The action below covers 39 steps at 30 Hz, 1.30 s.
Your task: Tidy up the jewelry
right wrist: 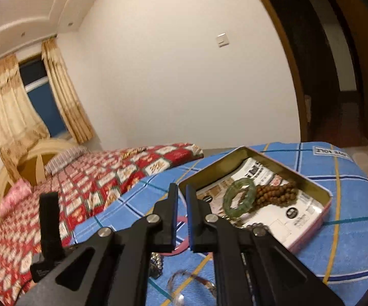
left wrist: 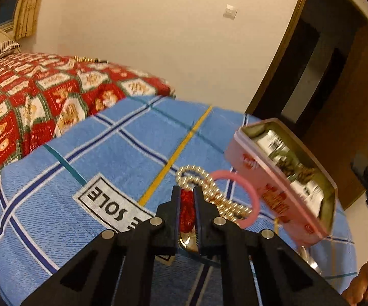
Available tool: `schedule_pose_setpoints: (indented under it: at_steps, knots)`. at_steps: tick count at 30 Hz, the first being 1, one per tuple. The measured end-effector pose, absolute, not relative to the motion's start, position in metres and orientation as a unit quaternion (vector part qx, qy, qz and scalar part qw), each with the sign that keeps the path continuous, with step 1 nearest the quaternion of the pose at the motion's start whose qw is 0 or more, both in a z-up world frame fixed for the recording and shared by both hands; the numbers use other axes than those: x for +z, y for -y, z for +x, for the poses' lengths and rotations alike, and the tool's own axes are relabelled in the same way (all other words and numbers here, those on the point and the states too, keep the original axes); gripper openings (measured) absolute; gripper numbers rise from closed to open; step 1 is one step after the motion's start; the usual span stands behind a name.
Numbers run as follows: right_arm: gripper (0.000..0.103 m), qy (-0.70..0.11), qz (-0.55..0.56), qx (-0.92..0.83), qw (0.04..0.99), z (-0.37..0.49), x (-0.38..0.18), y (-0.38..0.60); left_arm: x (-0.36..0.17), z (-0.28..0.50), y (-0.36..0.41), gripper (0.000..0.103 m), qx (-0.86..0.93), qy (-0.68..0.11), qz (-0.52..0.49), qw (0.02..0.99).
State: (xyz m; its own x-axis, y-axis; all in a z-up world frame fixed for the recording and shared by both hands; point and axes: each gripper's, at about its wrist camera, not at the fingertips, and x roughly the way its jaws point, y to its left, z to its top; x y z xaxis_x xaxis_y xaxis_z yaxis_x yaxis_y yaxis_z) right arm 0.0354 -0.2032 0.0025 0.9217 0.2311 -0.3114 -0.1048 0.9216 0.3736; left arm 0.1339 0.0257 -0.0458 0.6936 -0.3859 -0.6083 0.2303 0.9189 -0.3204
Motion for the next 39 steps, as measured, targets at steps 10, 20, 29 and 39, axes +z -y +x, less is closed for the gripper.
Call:
schedule_pose_setpoints:
  at_steps: [10, 20, 29, 39]
  knots:
    - [0.046, -0.267, 0.161, 0.095, 0.945, -0.003, -0.022, 0.206, -0.022, 0.112, -0.036, 0.008, -0.201, -0.254, -0.128, 0.937]
    - [0.073, -0.395, 0.058, 0.154, 0.904, 0.011, -0.055, 0.148, -0.013, 0.09, -0.053, 0.008, -0.236, -0.231, -0.159, 0.93]
    - [0.07, -0.442, -0.044, 0.136, 0.886, 0.018, -0.072, 0.117, -0.004, 0.068, -0.07, 0.008, -0.233, -0.215, -0.166, 0.934]
    - [0.069, -0.365, 0.033, 0.142, 0.92, -0.003, -0.04, 0.149, 0.007, 0.052, -0.064, 0.008, -0.253, -0.192, -0.152, 0.936]
